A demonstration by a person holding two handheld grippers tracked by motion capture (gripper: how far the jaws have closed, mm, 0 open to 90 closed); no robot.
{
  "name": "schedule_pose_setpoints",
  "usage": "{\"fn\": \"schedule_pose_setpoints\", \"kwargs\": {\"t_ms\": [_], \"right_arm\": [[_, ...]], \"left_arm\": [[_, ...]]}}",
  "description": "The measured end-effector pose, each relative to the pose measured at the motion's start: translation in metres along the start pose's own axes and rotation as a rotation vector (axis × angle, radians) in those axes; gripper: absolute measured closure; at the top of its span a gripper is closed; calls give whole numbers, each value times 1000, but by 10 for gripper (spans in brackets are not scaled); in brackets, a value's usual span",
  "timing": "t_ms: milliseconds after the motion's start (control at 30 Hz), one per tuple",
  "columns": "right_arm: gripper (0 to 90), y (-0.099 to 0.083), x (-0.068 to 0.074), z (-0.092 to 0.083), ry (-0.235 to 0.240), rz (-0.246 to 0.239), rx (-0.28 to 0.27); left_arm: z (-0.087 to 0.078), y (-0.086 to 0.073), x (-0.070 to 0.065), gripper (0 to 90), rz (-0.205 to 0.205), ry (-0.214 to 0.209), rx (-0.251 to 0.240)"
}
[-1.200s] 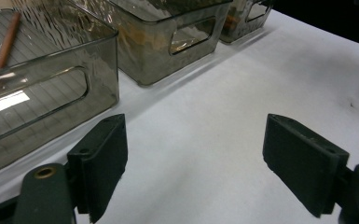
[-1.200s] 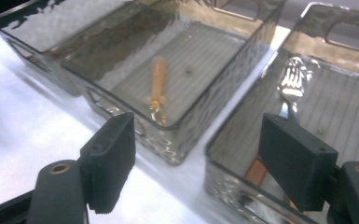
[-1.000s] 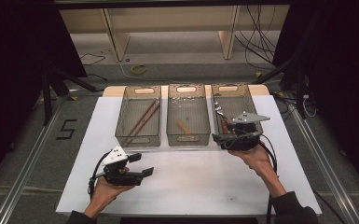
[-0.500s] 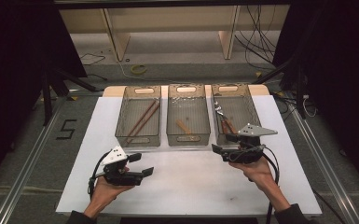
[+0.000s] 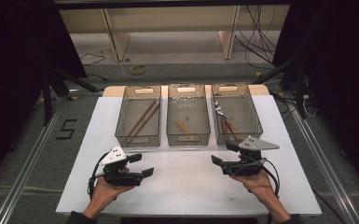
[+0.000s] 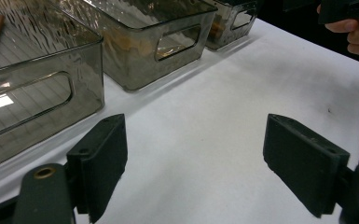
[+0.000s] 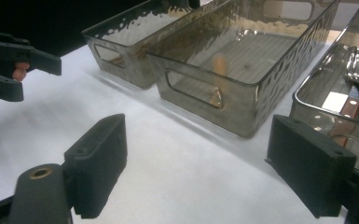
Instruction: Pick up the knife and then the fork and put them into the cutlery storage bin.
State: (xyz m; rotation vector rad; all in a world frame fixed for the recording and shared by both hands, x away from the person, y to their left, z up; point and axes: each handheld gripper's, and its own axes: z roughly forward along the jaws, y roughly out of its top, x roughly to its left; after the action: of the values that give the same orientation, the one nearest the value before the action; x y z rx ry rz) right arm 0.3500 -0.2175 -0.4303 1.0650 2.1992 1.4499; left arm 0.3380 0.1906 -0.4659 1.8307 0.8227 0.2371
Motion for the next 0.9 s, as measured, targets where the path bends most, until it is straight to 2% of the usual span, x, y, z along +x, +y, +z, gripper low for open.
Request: {"fn": "schedule_pose_setpoints", "kwargs": {"t_ms": [200,633,900], "right_arm": [[161,-5,3,-6,-2,7,-15],[158,-23,8,-14,-4,0,-9],[160,-32,7,-20,-24,10,-5]], "left_arm": [[0,0,0,210,-1,-2,0],[-1,-2,-3,209,-1,-16,4],[-1,-2,-5,209,-4,-23,3]]}}
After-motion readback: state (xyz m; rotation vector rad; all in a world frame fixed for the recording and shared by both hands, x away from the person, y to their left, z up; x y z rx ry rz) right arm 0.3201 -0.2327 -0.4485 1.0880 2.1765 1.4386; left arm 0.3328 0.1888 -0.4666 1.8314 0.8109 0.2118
